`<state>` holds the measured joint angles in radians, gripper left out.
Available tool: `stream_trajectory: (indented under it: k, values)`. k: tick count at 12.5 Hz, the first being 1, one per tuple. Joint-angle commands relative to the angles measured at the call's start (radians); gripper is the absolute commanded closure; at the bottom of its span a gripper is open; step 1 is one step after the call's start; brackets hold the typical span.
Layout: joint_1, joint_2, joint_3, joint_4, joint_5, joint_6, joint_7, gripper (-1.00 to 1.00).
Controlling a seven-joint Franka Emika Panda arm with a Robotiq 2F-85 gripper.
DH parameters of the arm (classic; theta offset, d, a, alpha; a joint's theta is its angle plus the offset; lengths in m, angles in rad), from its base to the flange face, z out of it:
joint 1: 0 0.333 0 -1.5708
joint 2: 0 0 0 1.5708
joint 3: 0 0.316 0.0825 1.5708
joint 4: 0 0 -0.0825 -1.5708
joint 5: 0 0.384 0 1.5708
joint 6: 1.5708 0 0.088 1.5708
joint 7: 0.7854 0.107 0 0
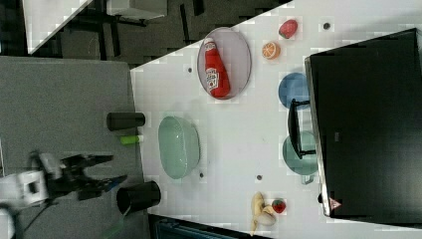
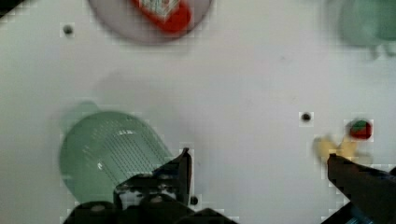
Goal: Drag strainer left to right.
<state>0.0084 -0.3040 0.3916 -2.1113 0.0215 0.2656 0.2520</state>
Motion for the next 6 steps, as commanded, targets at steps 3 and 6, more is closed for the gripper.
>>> stream_trajectory:
  k: [3,6]
  values:
    - [0.017,0.230,0.156,-0.068,-0.007,0.262,0.491,-1.00]
    - [0.021,0.398,0.197,-0.072,-0.011,0.423,0.728,-1.00]
